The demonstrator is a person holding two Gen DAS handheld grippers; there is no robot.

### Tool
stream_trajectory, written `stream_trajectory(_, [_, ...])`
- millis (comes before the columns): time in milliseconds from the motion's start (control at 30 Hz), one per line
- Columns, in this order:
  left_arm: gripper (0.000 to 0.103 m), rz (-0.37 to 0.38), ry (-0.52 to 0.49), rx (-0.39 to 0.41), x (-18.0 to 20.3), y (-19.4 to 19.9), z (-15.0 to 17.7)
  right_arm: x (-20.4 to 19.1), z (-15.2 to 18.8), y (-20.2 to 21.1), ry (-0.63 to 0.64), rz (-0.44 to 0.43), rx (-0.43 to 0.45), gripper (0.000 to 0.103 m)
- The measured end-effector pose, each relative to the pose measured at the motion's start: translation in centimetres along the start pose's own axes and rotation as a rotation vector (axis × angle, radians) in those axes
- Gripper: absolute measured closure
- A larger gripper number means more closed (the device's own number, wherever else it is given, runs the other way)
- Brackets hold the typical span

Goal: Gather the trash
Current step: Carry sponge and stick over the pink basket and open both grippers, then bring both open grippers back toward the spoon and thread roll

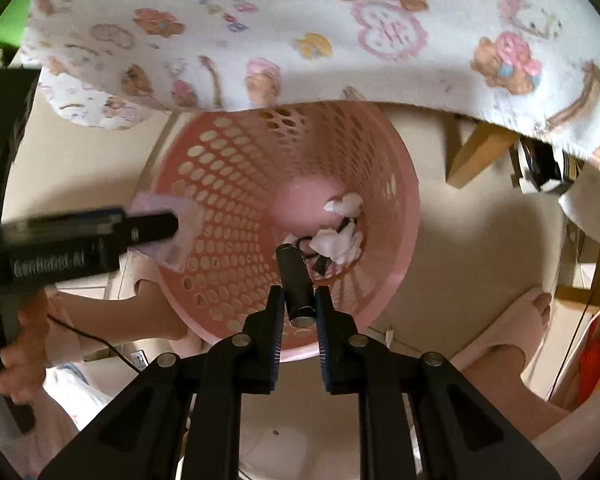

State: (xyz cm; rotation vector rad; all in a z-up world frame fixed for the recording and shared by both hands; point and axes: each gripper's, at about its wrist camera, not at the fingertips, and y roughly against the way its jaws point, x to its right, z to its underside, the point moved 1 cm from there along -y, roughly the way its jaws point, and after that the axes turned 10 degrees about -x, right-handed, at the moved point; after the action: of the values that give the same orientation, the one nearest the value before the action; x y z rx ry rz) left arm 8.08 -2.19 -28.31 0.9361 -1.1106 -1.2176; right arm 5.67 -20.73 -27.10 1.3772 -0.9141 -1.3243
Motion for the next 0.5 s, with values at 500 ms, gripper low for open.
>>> stream_trajectory(500, [0.015,-0.213,0.023,0.449,1.9,12.2,3.1,-1.2,0.4,6.9,0.015,0.193,0.226,0.049])
